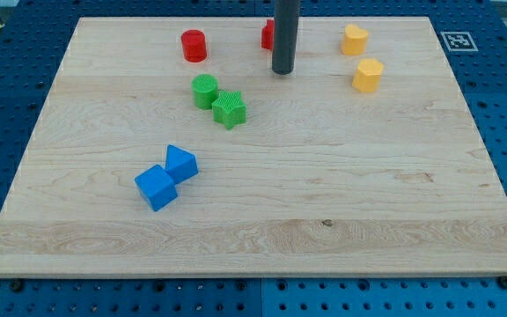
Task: Slide the red star up a bit
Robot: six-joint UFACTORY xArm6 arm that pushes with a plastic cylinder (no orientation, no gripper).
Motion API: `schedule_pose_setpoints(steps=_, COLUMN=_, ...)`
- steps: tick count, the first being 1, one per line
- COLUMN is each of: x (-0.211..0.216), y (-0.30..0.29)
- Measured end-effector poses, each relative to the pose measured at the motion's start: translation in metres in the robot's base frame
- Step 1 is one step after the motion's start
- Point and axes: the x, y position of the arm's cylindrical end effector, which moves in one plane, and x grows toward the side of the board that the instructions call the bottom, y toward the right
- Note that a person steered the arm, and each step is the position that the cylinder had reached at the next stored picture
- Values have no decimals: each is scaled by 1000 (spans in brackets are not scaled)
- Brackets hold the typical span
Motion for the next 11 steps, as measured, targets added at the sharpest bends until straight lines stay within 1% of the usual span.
schedule_pose_setpoints(steps=11, x=-32, y=0)
